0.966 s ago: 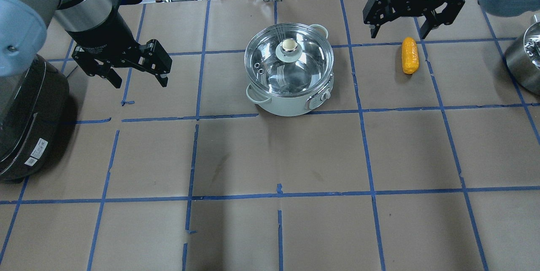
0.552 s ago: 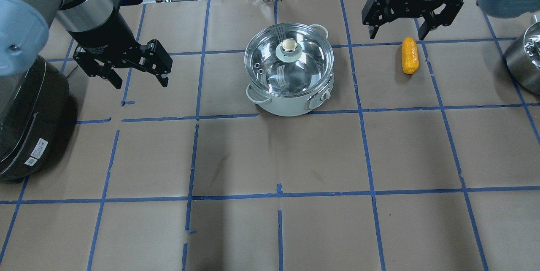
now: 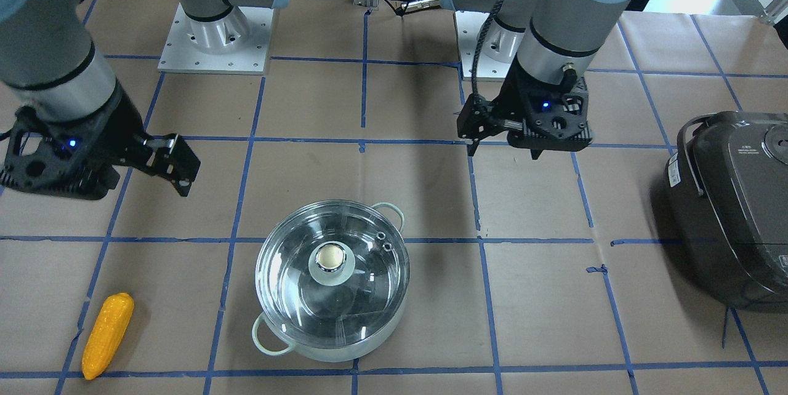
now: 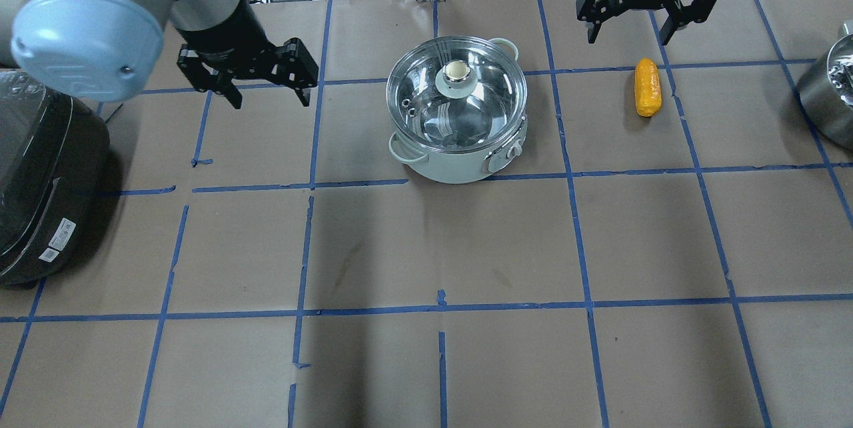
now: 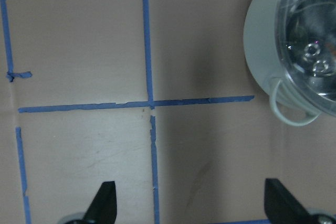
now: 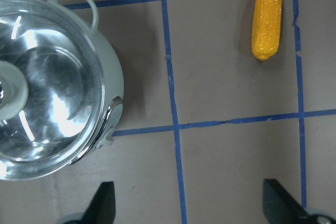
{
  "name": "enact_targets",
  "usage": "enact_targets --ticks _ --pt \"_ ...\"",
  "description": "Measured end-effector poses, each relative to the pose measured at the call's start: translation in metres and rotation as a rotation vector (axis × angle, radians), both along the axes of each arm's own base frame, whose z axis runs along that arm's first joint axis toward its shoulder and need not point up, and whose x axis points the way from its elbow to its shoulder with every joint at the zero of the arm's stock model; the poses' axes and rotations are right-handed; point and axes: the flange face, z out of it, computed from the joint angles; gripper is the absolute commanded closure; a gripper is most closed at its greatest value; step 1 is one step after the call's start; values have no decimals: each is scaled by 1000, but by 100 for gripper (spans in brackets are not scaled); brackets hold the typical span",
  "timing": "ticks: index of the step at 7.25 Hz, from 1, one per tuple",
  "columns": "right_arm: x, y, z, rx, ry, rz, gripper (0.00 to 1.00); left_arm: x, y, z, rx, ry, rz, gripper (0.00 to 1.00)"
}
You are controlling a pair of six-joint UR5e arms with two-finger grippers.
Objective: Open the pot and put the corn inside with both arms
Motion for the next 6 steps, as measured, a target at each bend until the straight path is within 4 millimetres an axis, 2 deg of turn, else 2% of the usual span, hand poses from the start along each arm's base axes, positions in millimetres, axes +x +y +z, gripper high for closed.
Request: enact_targets --ticks 1,2,3,4,5,6 --pt "-34 -38 -40 33 -1 -22 0 -33 -13 1 -19 1 -20 0" --pt "-64 -68 -81 33 -1 -5 0 -64 -26 5 -39 10 -34 0" --pt "-90 -89 -121 30 1 33 0 -97 -40 -3 -51 20 -34 0" --pt "-117 -103 -158 26 2 57 0 -131 -57 -19 -61 25 -32 0" --pt "-134 -111 -191 23 5 78 3 -161 -72 -37 -68 31 -28 0" --pt "-142 -115 -218 27 6 96 15 -186 -81 -57 -59 35 -13 0"
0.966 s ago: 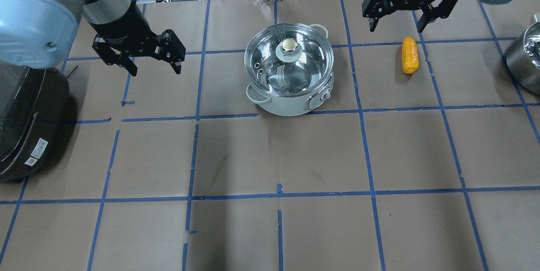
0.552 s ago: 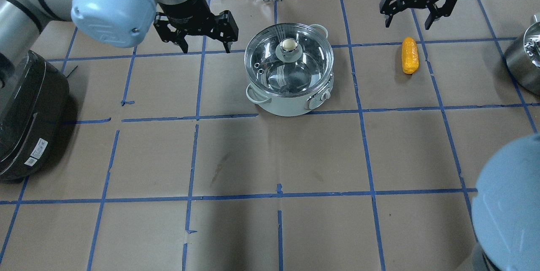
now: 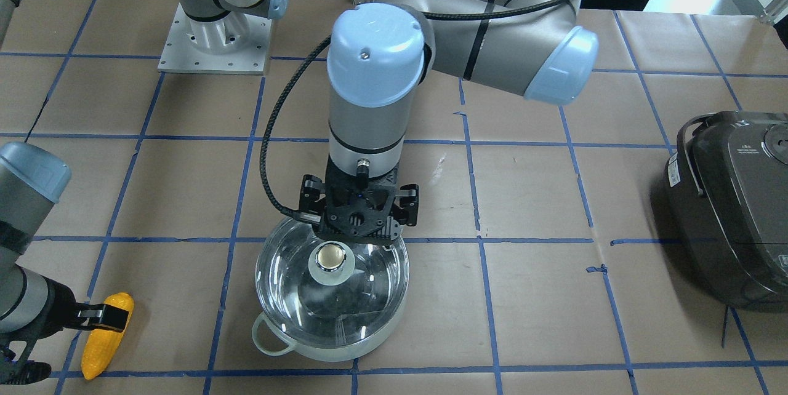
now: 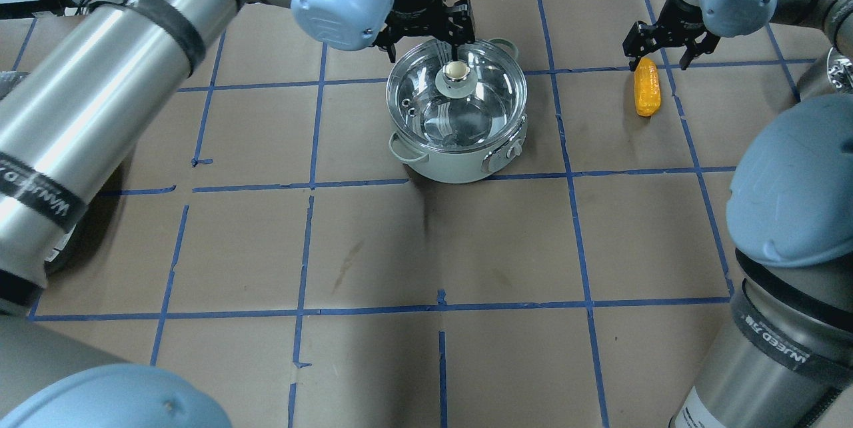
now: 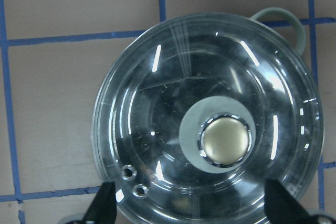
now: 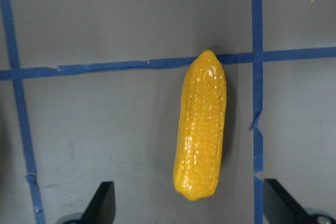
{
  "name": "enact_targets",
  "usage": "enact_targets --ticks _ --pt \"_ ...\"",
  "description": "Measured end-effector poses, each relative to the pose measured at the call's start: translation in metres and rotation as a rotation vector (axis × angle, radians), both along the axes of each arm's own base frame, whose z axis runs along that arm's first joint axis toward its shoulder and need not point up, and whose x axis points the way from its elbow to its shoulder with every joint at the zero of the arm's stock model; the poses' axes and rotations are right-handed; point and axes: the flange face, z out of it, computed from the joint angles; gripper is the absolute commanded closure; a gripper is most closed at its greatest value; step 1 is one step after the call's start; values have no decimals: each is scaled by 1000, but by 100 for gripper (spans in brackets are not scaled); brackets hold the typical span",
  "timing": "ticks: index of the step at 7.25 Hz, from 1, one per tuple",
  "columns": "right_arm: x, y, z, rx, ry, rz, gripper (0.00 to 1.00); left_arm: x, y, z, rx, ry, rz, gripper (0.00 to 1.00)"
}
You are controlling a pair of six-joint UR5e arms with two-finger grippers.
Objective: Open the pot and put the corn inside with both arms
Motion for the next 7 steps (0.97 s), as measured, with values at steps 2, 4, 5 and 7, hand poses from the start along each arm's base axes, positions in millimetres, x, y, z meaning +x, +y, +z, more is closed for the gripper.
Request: enact_targets --ticks 2,4,5,7 --pt "-2 3 -31 20 -3 13 34 -32 -6 -36 10 4 7 0" --pt "-1 9 -50 13 -1 19 87 -44 -14 -60 -7 11 16 81" --pt "-1 10 -51 10 -1 22 92 -44 -13 -58 -11 11 19 97" --pt "-1 7 -20 -22 7 29 92 -43 -8 -46 -14 11 19 98"
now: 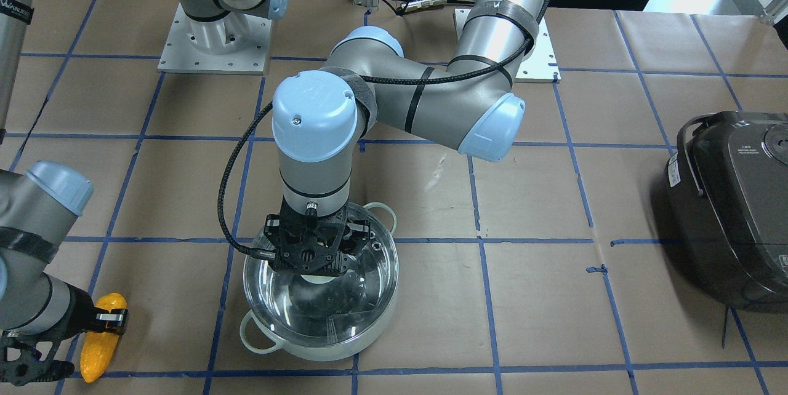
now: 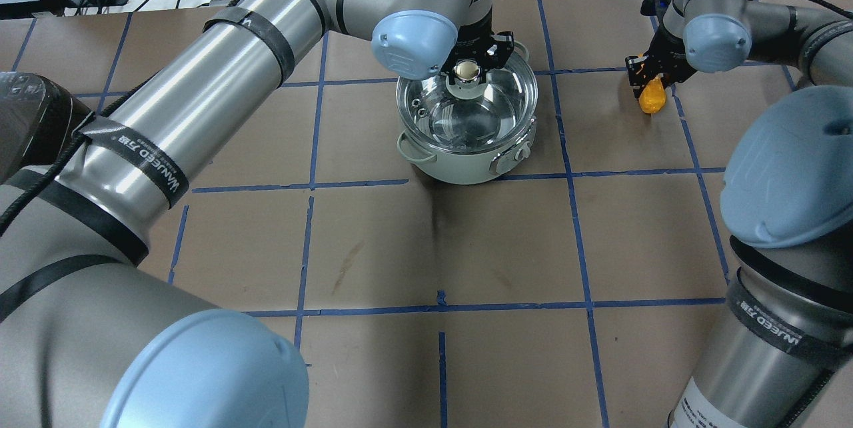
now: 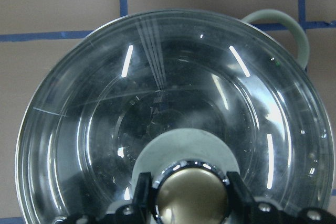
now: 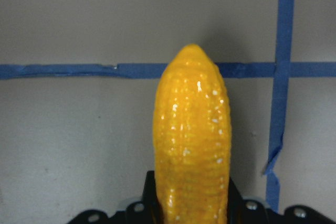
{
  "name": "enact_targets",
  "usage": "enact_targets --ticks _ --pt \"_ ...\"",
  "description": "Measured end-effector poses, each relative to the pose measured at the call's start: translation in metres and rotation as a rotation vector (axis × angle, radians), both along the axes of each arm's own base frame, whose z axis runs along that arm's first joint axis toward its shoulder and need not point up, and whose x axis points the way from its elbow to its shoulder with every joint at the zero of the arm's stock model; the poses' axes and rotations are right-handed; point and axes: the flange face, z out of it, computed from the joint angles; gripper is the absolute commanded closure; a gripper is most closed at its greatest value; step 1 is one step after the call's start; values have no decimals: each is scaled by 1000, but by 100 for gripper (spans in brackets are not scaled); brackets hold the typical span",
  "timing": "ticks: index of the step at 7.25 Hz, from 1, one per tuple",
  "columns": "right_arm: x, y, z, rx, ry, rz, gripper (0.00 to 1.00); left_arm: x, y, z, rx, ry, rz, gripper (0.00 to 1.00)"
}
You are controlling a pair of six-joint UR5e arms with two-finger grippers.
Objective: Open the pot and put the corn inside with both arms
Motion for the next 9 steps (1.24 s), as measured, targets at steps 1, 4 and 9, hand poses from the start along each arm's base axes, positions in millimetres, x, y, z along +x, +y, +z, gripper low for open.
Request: enact_targets --ticks 1,4,9 --pt "1 5 44 -21 4 3 92 3 5 16 -8 3 -3 98" --pt "43 62 205 -80 6 48 92 105 0 92 10 -34 -57 98" --pt "344 53 203 -130 43 163 92 364 -29 16 101 -62 -56 98"
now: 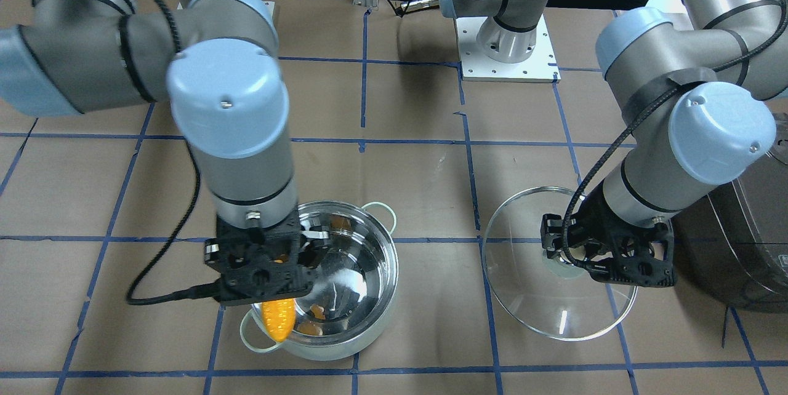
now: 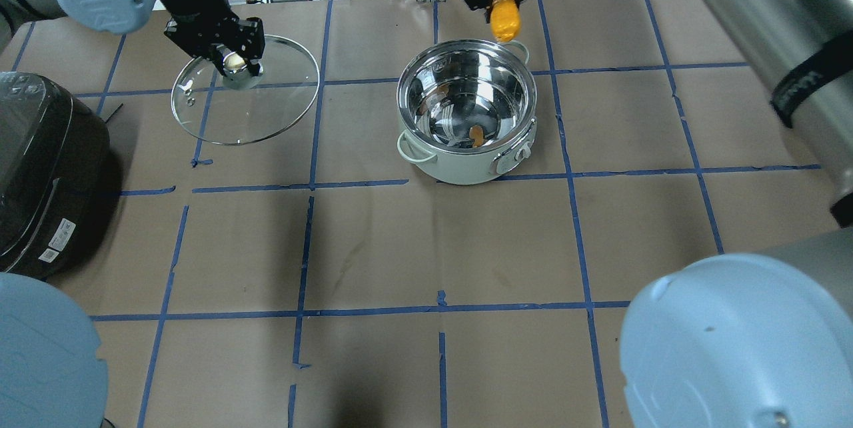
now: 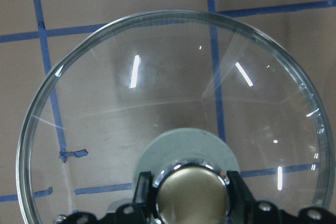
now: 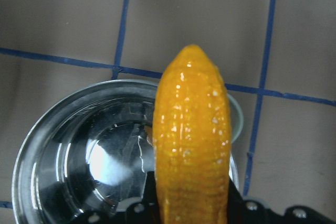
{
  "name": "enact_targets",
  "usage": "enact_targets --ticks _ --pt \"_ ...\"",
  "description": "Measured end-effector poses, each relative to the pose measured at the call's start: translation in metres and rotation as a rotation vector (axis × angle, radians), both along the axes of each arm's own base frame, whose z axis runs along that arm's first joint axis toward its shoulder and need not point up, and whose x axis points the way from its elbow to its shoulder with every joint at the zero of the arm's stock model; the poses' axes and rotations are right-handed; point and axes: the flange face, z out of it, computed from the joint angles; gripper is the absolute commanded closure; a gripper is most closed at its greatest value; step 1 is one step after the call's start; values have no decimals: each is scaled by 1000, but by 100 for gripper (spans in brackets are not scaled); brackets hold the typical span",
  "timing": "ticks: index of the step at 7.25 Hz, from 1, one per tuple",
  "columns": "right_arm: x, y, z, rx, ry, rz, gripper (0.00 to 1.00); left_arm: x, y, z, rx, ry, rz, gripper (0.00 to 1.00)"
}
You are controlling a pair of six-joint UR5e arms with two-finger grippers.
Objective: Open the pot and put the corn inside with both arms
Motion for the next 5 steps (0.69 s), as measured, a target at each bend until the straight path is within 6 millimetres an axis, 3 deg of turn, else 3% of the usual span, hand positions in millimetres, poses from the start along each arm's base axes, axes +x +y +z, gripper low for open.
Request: enact_targets --ticks 2,5 --pt "24 9 -43 59 -10 -7 92 21 -4 -53 -67 -11 -12 98" --pt "26 24 -99 113 0 -16 93 40 -25 -117 -88 -15 -5 94"
